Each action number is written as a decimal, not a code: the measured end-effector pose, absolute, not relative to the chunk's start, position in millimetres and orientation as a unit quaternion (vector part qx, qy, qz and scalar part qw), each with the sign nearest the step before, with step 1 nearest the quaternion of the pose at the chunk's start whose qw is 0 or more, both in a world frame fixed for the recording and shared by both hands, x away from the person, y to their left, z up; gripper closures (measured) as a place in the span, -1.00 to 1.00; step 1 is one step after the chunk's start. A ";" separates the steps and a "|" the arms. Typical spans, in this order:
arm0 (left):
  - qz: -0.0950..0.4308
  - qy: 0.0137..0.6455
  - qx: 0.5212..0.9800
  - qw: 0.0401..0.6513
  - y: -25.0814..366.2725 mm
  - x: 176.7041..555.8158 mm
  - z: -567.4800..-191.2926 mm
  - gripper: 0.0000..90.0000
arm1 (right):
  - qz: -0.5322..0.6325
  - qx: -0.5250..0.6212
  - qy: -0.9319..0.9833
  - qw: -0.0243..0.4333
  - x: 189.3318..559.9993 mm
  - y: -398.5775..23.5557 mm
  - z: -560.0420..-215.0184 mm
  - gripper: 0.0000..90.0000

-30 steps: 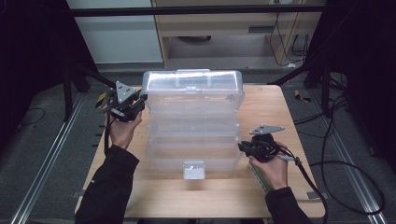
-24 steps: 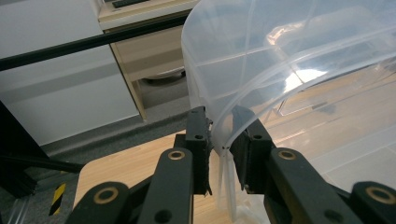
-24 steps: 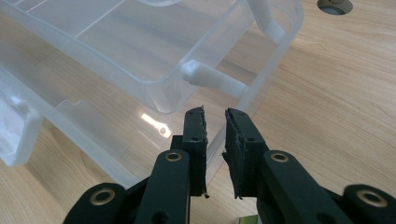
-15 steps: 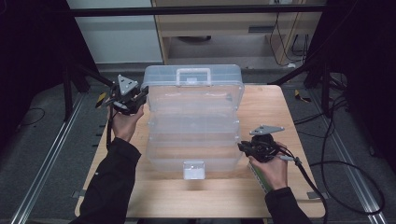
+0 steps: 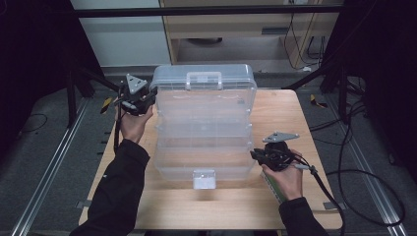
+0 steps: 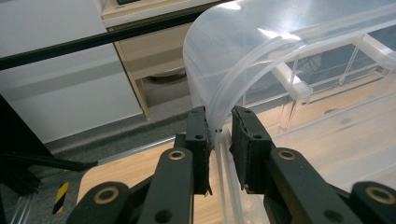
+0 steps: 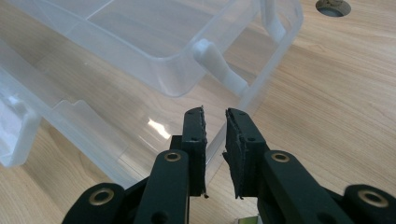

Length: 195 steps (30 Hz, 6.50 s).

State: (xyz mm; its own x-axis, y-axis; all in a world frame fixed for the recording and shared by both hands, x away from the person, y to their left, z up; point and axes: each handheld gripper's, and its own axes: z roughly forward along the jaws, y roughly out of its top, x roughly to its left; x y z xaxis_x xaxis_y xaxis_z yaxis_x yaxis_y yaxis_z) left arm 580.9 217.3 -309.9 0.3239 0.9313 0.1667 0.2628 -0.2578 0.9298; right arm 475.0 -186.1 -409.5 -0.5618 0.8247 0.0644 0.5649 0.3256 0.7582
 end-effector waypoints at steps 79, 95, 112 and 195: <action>0.377 0.484 0.687 0.390 204.5 663.6 -319.8 0.65 | 0.383 0.433 0.799 0.169 475.4 -186.2 -409.3 0.73; 0.371 0.476 0.697 0.389 226.5 639.0 -324.3 0.77 | 0.390 0.427 0.799 0.167 476.2 -186.7 -409.4 0.76; 0.334 0.460 0.714 0.409 264.0 535.8 -333.7 0.61 | 0.390 0.427 0.799 0.164 477.0 -187.0 -409.1 0.76; 0.254 0.430 0.807 0.314 225.6 484.5 -425.9 0.47 | 0.375 0.452 0.789 0.179 474.0 -181.2 -413.3 0.60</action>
State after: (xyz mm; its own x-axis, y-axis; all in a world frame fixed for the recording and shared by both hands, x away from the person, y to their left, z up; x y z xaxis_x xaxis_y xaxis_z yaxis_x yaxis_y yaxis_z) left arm 484.5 225.6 -425.9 0.5007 0.8541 0.1410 0.5350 -0.4334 0.7252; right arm 474.0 -181.2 -413.3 -0.5269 0.8481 0.0557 0.5795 0.3105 0.7535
